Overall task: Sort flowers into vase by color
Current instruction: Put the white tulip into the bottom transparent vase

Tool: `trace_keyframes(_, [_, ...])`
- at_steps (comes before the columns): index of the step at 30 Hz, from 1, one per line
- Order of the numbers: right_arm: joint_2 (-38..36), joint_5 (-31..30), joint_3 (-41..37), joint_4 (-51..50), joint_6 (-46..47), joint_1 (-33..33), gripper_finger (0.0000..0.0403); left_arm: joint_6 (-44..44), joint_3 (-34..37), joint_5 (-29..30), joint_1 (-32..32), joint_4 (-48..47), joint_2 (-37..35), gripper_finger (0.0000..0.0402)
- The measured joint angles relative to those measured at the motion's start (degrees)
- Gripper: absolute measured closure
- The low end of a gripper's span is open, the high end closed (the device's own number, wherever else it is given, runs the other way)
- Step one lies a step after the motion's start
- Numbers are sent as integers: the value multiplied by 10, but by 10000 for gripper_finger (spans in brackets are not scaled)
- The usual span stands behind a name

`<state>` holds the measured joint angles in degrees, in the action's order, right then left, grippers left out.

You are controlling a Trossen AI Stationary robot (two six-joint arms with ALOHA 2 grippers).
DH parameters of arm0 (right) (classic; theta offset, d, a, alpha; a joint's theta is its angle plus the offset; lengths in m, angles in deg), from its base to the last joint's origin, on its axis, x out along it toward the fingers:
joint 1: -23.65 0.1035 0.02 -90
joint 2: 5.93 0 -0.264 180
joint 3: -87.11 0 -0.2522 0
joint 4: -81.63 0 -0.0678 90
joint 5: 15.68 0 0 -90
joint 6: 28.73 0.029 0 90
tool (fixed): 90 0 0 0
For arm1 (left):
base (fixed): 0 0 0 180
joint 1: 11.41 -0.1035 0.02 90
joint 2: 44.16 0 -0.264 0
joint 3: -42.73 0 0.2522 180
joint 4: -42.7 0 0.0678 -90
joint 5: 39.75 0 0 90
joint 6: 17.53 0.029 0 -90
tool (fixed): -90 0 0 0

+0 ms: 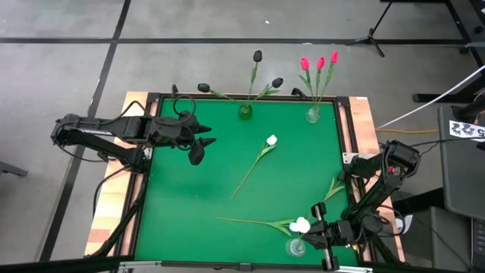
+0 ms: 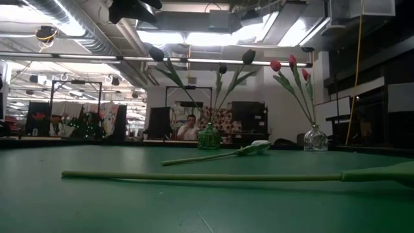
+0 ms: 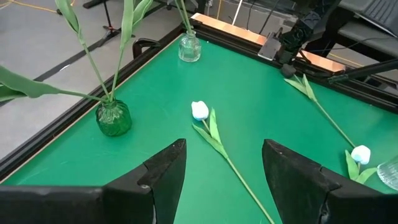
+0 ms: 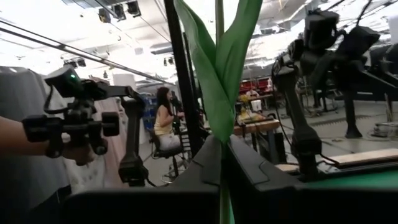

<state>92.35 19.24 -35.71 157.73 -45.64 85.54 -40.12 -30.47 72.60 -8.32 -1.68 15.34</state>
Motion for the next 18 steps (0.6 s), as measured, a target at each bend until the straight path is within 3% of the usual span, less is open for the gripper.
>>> trace_keyframes(18, [22,-31,0,1,27,7,391,0,0,0,0,0,0,196])
